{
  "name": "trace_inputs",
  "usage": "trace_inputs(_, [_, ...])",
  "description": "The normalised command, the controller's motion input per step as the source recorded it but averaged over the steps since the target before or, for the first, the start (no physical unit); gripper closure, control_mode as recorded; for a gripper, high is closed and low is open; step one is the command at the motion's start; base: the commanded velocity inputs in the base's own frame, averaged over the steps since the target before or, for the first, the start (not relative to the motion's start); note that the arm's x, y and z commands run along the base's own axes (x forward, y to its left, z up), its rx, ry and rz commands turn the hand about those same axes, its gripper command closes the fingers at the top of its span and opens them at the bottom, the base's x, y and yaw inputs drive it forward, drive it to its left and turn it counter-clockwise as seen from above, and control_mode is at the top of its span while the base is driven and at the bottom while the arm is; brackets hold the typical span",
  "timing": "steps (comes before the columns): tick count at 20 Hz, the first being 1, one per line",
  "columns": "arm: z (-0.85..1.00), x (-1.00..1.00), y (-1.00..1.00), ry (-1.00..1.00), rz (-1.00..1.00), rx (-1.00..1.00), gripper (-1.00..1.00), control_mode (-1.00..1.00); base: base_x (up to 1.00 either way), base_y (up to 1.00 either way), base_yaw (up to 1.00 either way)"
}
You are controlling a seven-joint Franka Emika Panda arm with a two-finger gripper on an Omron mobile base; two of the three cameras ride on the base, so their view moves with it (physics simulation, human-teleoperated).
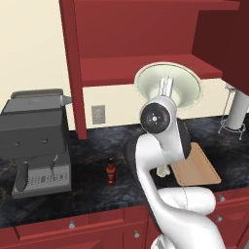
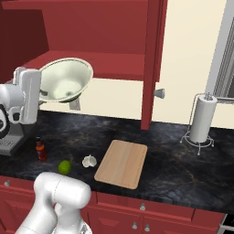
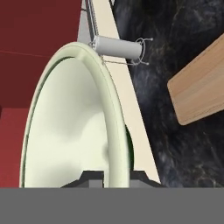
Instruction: Open the cabinet. Place the bowl and condiment on the counter. Then place the lime and garlic on the cutting board.
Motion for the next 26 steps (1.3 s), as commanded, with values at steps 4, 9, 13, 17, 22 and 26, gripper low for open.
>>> trace_inputs(4, [-0.42, -0.02, 0.00, 0.04, 0.00, 0.05, 1.00, -1.00, 0.00, 0.00, 0.00])
trace_inputs(9, [-0.47, -0.05, 0.00, 0.05, 0.00, 0.06, 1.00, -1.00, 0.00, 0.00, 0.00])
trace_inputs(13, [-0.46, 0.00, 0.00, 0.05, 0.00, 0.06, 1.00, -1.00, 0.00, 0.00, 0.00])
trace_inputs(17, [-0.44, 0.00, 0.00, 0.04, 0.00, 0.04, 1.00, -1.00, 0.00, 0.00, 0.00])
trace_inputs(22, [-0.50, 0.06, 0.00, 0.00, 0.00, 0.01, 1.00, -1.00, 0.00, 0.00, 0.00])
trace_inputs(26, [-0.50, 0.17, 0.00, 0.00, 0.00, 0.00, 1.00, -1.00, 0.00, 0.00, 0.00])
